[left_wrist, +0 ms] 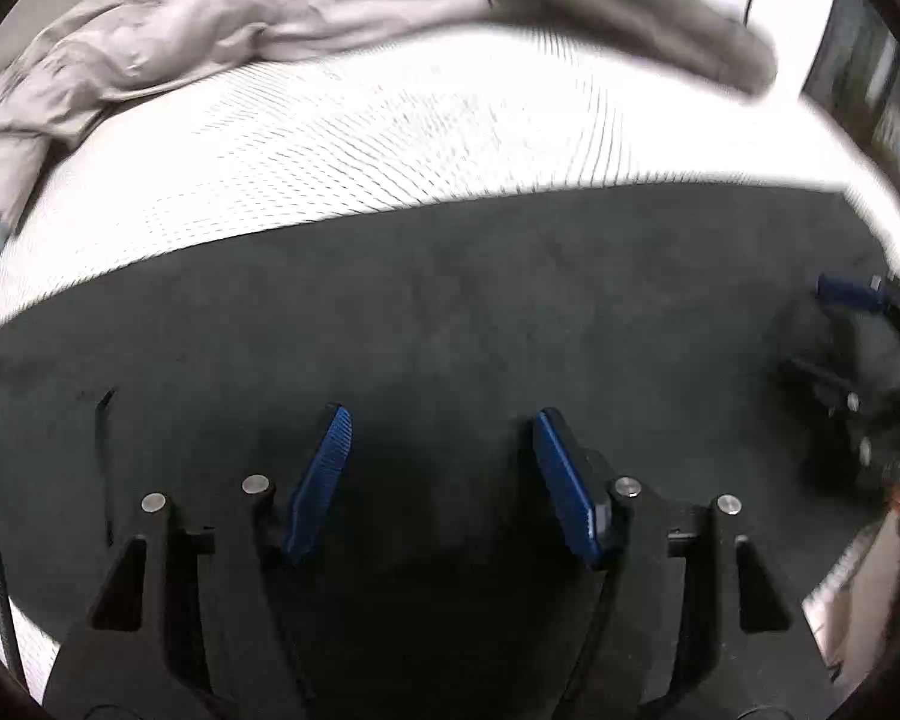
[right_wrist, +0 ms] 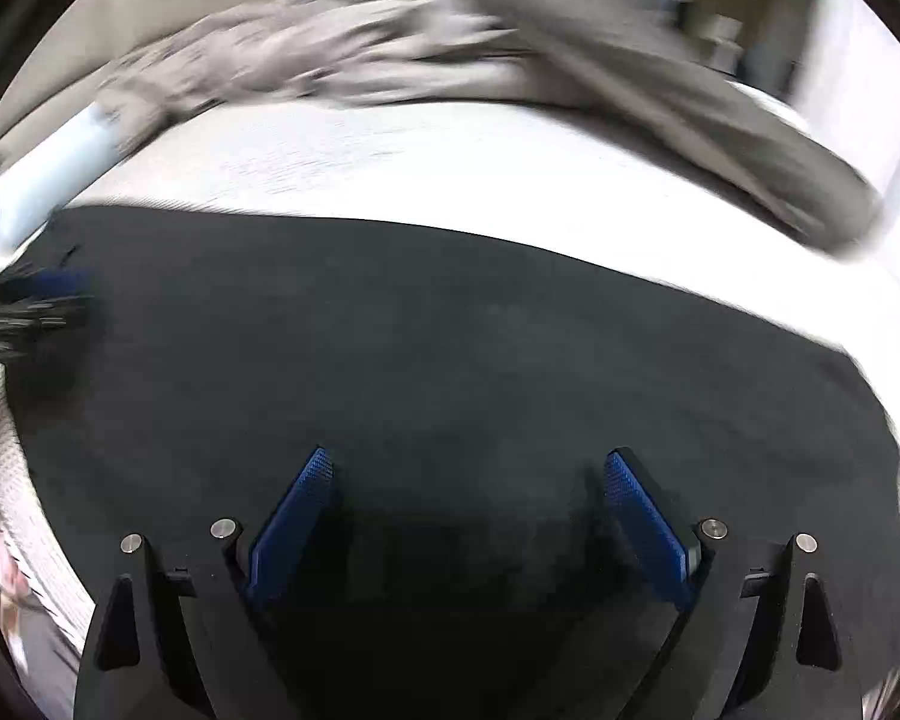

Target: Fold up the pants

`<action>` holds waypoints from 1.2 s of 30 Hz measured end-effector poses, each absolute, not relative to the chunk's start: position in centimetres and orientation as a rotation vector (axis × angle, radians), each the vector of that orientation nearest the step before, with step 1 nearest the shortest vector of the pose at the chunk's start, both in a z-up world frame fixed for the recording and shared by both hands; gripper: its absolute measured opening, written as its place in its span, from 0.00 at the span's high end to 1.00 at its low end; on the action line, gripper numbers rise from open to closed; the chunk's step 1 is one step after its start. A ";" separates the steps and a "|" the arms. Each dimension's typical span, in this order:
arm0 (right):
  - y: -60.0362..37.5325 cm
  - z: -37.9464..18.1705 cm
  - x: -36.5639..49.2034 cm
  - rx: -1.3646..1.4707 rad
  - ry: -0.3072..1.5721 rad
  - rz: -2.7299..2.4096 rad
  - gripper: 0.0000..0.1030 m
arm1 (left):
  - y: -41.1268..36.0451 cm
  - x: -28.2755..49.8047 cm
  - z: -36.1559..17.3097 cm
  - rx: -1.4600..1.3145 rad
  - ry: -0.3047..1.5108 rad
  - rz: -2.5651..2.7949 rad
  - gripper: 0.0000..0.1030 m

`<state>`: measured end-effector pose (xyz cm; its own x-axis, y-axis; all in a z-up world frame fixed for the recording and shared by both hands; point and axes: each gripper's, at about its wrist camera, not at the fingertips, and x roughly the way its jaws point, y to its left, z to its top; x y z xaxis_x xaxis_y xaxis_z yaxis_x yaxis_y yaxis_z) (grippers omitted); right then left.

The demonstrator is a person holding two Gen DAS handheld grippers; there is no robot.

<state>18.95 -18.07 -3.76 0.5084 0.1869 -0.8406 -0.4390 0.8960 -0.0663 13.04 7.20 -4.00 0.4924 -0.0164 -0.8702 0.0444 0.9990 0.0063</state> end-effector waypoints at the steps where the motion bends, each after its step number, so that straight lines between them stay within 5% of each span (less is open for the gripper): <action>1: -17.3 -4.9 19.6 -0.312 0.990 0.394 0.09 | 7.0 13.6 -4.4 0.059 1.064 -0.022 0.40; 12: -30.8 -5.2 16.5 -0.152 0.969 0.136 0.09 | 17.6 5.5 -2.2 -0.147 0.990 0.174 0.38; 16: -33.5 -3.8 12.4 -0.013 0.915 0.149 0.09 | 20.5 -0.8 -0.5 -0.291 0.902 0.247 0.22; 21: -34.7 -2.2 6.6 0.255 0.841 0.198 0.09 | 23.1 -5.1 -0.5 -0.416 0.893 0.255 0.22; 36: -33.6 -3.9 1.9 0.488 0.922 0.350 0.09 | 17.6 -6.0 -3.8 -0.603 0.952 0.135 0.26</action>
